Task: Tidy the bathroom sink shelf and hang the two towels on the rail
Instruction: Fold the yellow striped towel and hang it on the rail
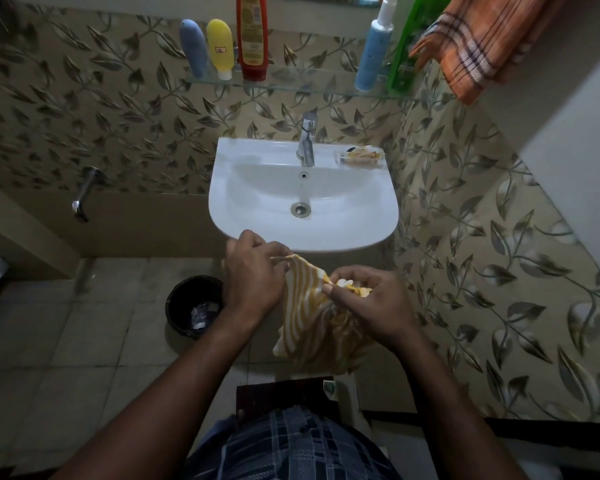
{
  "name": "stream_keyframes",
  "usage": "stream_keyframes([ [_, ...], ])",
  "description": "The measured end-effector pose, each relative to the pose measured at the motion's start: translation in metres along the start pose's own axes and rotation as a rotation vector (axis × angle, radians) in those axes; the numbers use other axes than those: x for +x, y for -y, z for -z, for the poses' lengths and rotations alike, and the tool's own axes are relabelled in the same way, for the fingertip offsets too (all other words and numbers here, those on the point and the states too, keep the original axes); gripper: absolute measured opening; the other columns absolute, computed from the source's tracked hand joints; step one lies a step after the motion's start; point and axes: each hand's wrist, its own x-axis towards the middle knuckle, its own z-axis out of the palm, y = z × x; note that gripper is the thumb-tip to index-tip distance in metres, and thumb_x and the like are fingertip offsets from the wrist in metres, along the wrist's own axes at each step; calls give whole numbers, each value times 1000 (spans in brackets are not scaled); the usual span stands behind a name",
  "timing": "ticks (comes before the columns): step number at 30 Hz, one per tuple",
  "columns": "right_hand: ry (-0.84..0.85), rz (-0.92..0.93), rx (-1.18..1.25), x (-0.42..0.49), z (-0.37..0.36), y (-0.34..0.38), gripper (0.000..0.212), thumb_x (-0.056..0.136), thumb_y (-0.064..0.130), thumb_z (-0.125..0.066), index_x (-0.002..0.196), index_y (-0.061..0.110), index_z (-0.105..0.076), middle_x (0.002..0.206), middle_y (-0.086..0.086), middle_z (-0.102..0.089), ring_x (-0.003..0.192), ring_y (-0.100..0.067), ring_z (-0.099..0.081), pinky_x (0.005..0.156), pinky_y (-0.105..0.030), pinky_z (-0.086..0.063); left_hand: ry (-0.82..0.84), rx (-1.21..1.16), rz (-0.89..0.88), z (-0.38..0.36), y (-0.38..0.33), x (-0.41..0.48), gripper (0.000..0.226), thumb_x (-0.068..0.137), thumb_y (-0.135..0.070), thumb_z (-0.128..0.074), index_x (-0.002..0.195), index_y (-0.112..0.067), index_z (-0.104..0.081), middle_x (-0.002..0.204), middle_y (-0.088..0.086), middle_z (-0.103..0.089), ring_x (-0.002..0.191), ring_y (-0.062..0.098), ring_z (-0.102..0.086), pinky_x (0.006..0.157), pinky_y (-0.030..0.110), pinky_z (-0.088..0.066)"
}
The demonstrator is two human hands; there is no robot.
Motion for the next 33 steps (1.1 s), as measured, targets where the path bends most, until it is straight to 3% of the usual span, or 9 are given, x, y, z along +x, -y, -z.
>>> stream_keyframes([
  [2, 85, 79, -51, -7, -13, 10, 7, 84, 28, -88, 87, 25, -82, 83, 17, -77, 72, -1, -69, 67, -21, -51, -20, 29, -2, 3, -5, 2, 15, 90, -31, -78, 103, -26, -83, 92, 3, -72, 97, 31, -65, 82, 39, -55],
  [5, 154, 193, -5, -14, -28, 24, 27, 88, 42, -78, 102, 19, -81, 96, 10, -79, 87, -8, -74, 77, -27, -57, 93, -308, 4, 6, -14, -1, 11, 94, -26, -72, 99, -25, -82, 85, -6, -79, 81, 11, -75, 72, 29, -57],
  [9, 25, 200, 255, -7, -25, 35, 47, 98, 59, -60, 101, 14, -74, 90, -3, -73, 80, -33, -71, 72, -55, -57, 140, -456, -86, 8, -20, -6, 14, 97, -18, -71, 99, -26, -82, 88, -14, -79, 81, 3, -75, 72, 26, -58],
  [11, -91, 142, 323, 3, -16, 36, 47, 100, 63, -51, 92, 20, -69, 80, -2, -65, 75, -27, -64, 71, -53, -55, 152, -522, -88, 7, -25, -6, 18, 97, -21, -66, 100, -22, -83, 90, -12, -80, 82, 7, -76, 74, 29, -60],
  [14, -193, 76, 362, 12, -16, 40, 77, 89, 88, -38, 90, 15, -63, 76, 8, -54, 72, -16, -52, 70, -44, -44, 193, -603, -94, 12, -33, -9, 18, 99, -33, -70, 95, -20, -83, 87, -9, -80, 80, 10, -75, 71, 31, -59],
  [19, -264, 56, 325, 18, -26, 41, 96, 82, 97, -27, 98, 8, -58, 81, 4, -53, 77, -20, -51, 75, -46, -46, 311, -704, -168, 13, -45, -16, 21, 89, -43, -78, 89, -23, -82, 83, -8, -79, 77, 9, -75, 73, 32, -58],
  [25, -204, -19, 368, 24, -23, 36, 67, 88, 88, -44, 94, 22, -60, 81, 13, -54, 74, -21, -48, 70, -44, -43, 390, -746, -157, 0, -39, -22, 16, 85, -37, -82, 90, -22, -80, 85, -4, -79, 79, 18, -77, 74, 51, -64],
  [30, -23, -65, 312, 23, 0, 16, 40, 84, 38, -79, 114, 18, -64, 94, 6, -69, 89, -14, -67, 77, -36, -58, 277, -681, -188, 8, -34, -14, 6, 89, -30, -80, 86, -26, -78, 73, -5, -72, 65, 16, -68, 61, 39, -57],
  [33, 73, -130, 430, 19, 13, 2, 21, 91, 7, -78, 110, 11, -70, 93, -6, -73, 87, -19, -68, 78, -35, -55, 274, -662, -155, 9, -26, -10, 4, 90, -26, -79, 88, -24, -77, 75, -11, -71, 69, 10, -69, 63, 34, -57],
])
